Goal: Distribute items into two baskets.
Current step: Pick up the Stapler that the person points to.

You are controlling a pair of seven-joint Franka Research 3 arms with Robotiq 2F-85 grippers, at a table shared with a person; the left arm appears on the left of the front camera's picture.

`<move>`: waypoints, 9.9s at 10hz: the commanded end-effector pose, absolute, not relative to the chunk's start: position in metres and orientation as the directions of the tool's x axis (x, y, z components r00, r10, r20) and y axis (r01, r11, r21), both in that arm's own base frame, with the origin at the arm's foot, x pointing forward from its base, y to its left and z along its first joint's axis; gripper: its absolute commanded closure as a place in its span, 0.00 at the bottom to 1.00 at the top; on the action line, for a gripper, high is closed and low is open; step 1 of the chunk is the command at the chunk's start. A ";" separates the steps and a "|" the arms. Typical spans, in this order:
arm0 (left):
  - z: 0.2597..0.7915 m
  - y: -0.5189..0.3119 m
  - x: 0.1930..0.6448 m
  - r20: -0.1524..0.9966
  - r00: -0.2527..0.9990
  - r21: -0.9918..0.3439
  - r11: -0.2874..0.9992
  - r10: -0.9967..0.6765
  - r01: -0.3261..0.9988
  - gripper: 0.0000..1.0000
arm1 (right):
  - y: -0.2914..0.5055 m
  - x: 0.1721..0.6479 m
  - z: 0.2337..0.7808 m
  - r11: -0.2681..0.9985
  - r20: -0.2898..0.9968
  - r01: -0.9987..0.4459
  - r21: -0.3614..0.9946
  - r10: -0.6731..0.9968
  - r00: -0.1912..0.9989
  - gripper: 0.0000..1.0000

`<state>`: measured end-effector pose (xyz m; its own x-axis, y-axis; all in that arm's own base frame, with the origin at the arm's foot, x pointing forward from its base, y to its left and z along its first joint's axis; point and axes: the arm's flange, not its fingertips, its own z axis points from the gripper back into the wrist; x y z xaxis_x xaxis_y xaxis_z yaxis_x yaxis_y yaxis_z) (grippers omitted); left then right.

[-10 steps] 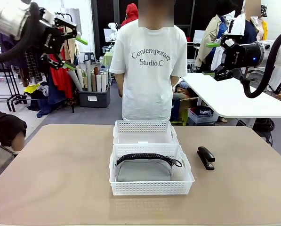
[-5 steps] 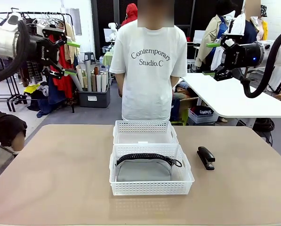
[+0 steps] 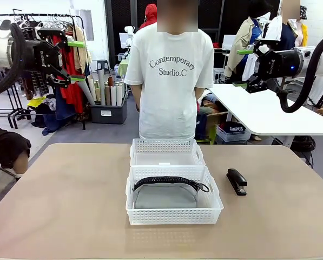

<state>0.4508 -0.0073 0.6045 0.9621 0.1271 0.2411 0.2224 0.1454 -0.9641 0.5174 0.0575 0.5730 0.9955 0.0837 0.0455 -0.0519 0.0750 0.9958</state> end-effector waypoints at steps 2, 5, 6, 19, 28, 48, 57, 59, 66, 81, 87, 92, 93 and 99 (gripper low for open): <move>0.612 -0.013 0.453 0.302 0.951 -0.949 0.117 0.071 0.293 0.00 | 0.058 0.516 0.575 0.073 0.050 -0.057 0.996 0.087 0.995 0.00; 0.607 -0.007 0.450 0.244 0.962 -0.965 0.134 0.124 0.227 0.00 | 0.058 0.516 0.575 0.073 0.050 -0.057 0.996 0.087 0.995 0.00; 0.607 -0.007 0.450 0.244 0.962 -0.965 0.134 0.124 0.227 0.00 | 0.058 0.516 0.575 0.073 0.050 -0.057 0.996 0.087 0.995 0.00; 0.607 -0.007 0.450 0.244 0.962 -0.965 0.134 0.124 0.227 0.00 | 0.058 0.516 0.575 0.073 0.050 -0.057 0.996 0.087 0.995 0.00; 0.607 -0.007 0.450 0.244 0.962 -0.965 0.134 0.124 0.227 0.00 | 0.058 0.516 0.575 0.073 0.050 -0.057 0.996 0.087 0.995 0.00; 0.607 -0.007 0.450 0.244 0.962 -0.965 0.134 0.124 0.227 0.00 | 0.099 0.582 0.516 0.988 -0.179 0.123 0.095 -0.105 0.978 0.00; 0.607 -0.007 0.450 0.244 0.962 -0.965 0.134 0.124 0.227 0.00 | 0.106 0.556 0.465 1.000 -0.250 0.014 0.020 -0.008 0.968 0.00; 0.607 -0.007 0.450 0.244 0.962 -0.965 0.134 0.124 0.227 0.00 | 0.106 0.556 0.465 1.000 -0.250 0.014 0.020 -0.008 0.968 0.00; 0.607 -0.007 0.450 0.244 0.962 -0.965 0.134 0.124 0.227 0.00 | 0.099 0.544 0.423 0.996 -0.269 -0.072 0.046 0.081 0.960 0.00; 0.607 -0.007 0.450 0.244 0.962 -0.965 0.134 0.124 0.227 0.00 | 0.114 0.521 0.360 0.998 -0.093 -0.052 0.028 0.054 0.994 0.00; 0.607 -0.007 0.450 0.244 0.962 -0.965 0.134 0.124 0.227 0.00 | 0.130 0.525 0.327 1.000 -0.090 -0.007 -0.008 0.006 0.996 0.00; 0.607 -0.007 0.450 0.244 0.962 -0.965 0.134 0.124 0.227 0.00 | 0.136 0.516 0.324 0.998 -0.113 0.054 -0.035 -0.058 0.992 0.00; 0.607 -0.007 0.450 0.244 0.962 -0.965 0.134 0.124 0.227 0.00 | 0.135 0.512 0.326 0.998 -0.126 0.030 -0.064 -0.038 0.991 0.13; 0.607 -0.007 0.450 0.244 0.962 -0.965 0.134 0.124 0.227 0.00 | 0.140 0.506 0.326 0.996 -0.123 0.041 -0.074 -0.050 0.991 1.00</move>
